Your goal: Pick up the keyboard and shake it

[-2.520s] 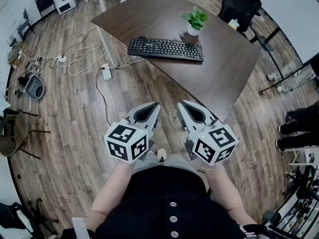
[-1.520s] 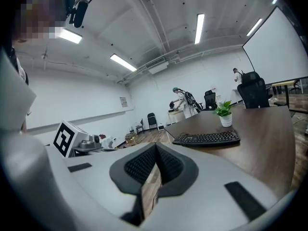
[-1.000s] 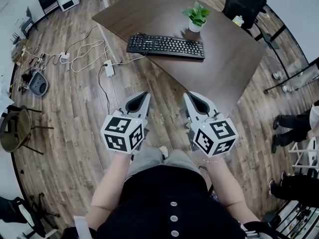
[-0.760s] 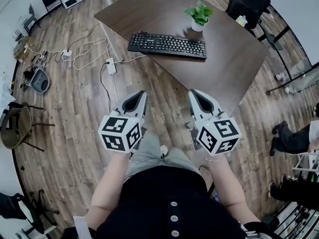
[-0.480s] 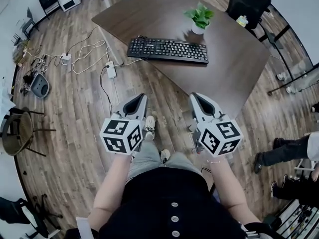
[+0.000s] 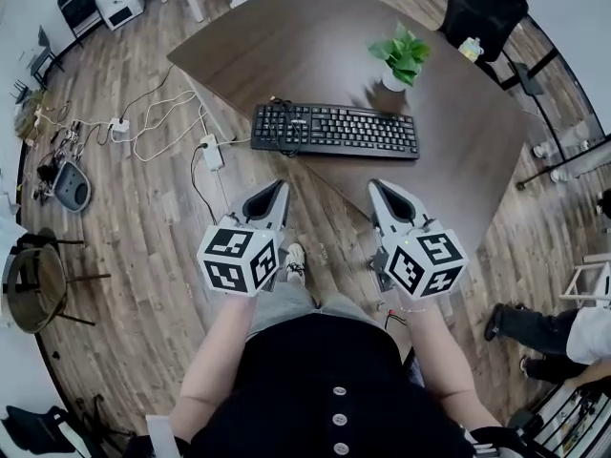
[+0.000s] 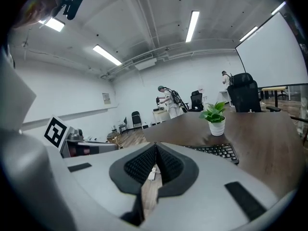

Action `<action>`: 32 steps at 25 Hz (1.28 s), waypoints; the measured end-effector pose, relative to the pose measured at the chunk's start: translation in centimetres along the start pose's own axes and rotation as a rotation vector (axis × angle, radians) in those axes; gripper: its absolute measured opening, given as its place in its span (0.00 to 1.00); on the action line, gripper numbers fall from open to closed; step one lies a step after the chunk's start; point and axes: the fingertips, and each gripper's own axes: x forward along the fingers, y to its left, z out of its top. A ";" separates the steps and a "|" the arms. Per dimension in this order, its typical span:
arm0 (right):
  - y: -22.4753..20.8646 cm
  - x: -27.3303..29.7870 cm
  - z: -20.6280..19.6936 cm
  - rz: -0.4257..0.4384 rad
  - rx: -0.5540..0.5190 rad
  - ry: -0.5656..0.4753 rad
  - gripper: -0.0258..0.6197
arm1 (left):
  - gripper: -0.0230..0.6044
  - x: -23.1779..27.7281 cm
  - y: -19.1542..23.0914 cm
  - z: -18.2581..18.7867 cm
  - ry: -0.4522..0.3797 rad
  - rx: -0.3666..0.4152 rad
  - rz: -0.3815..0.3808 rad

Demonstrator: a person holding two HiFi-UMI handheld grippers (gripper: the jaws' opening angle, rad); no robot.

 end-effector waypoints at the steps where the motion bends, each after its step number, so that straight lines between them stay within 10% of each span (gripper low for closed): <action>1: -0.3 0.9 0.4 -0.010 0.000 -0.001 0.08 | 0.07 0.7 0.6 0.4 0.006 0.003 -0.010; 16: -2.2 9.6 2.8 -0.122 0.035 -0.004 0.08 | 0.07 8.0 6.4 3.6 0.094 0.042 -0.157; 32: -7.8 10.4 2.5 -0.149 0.073 0.061 0.08 | 0.07 12.8 6.5 3.3 0.152 0.006 -0.135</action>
